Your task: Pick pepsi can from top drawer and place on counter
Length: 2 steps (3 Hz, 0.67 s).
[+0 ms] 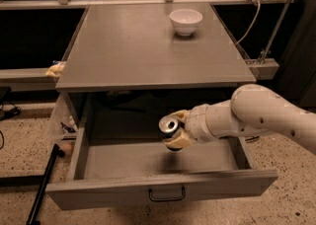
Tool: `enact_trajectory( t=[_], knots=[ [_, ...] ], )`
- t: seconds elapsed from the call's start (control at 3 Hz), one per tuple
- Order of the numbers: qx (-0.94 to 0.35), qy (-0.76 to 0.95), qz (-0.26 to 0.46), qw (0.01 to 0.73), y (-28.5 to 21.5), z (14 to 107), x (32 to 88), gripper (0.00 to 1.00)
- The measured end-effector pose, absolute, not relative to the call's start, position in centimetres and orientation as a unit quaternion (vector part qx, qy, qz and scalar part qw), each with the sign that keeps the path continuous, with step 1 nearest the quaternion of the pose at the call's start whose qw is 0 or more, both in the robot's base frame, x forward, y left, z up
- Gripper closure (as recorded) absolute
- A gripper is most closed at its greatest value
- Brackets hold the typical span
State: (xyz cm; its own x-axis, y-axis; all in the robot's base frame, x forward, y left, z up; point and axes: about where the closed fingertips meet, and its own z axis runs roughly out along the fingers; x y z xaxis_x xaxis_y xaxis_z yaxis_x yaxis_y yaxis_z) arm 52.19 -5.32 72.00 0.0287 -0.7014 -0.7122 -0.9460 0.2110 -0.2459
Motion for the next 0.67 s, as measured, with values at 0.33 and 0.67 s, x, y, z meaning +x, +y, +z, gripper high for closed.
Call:
enact_trajectory(
  t=[0.33,0.67],
  knots=[
    [-0.605,0.693,0.146,0.364,-4.53,78.71,50.89,1.00],
    [-0.605,0.693,0.146,0.364,-4.52,78.72,50.90,1.00]
  ],
)
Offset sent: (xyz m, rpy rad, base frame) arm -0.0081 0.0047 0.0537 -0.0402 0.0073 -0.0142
